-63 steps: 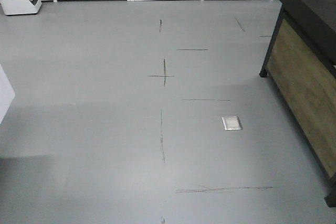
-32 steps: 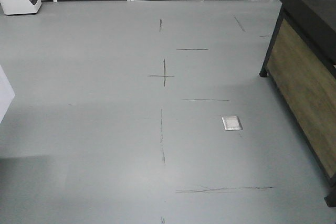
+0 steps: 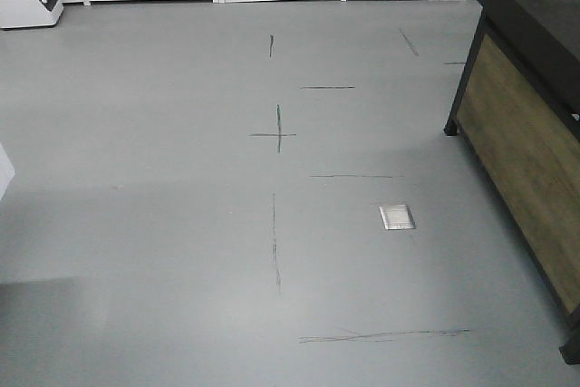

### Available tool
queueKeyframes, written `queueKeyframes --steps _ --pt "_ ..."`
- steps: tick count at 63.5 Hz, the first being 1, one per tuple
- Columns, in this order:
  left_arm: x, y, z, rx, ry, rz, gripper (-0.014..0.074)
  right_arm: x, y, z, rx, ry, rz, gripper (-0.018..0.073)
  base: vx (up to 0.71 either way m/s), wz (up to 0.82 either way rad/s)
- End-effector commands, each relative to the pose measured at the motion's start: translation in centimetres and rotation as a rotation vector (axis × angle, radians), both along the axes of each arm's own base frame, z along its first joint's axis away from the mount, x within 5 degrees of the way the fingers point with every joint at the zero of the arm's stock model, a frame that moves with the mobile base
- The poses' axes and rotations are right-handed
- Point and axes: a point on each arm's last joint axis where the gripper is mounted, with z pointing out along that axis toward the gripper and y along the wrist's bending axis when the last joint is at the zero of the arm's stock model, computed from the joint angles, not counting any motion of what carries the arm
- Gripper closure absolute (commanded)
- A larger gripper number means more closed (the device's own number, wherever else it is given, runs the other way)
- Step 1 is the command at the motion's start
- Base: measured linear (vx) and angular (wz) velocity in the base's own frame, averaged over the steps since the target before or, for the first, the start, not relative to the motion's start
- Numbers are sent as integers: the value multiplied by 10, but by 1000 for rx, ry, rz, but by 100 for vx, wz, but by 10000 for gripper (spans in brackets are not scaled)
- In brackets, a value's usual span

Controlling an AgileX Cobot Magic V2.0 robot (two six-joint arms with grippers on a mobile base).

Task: Pick three apples into basket with both arms
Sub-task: 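Drive the base forward across the grey floor toward the fruit tables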

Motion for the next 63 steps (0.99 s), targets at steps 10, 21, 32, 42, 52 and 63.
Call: queueKeyframes --steps 10,21,32,42,52,63 --pt "-1 0 0 -16 -70 1 603 -1 0 2 -2 -69 0 568 10 -2" --pt "-1 0 0 -16 -70 1 603 -1 0 2 -2 -69 0 568 10 6" --pt "-1 0 0 -16 -70 1 603 -1 0 2 -2 -69 0 568 11 15" --pt "-1 0 0 -16 -70 1 603 -1 0 2 -2 -69 0 568 13 12" --pt "-1 0 0 -16 -70 1 603 -1 0 2 -2 -69 0 568 13 3" --pt "-1 0 0 -16 -70 1 603 -1 0 2 -2 -69 0 568 13 -3"
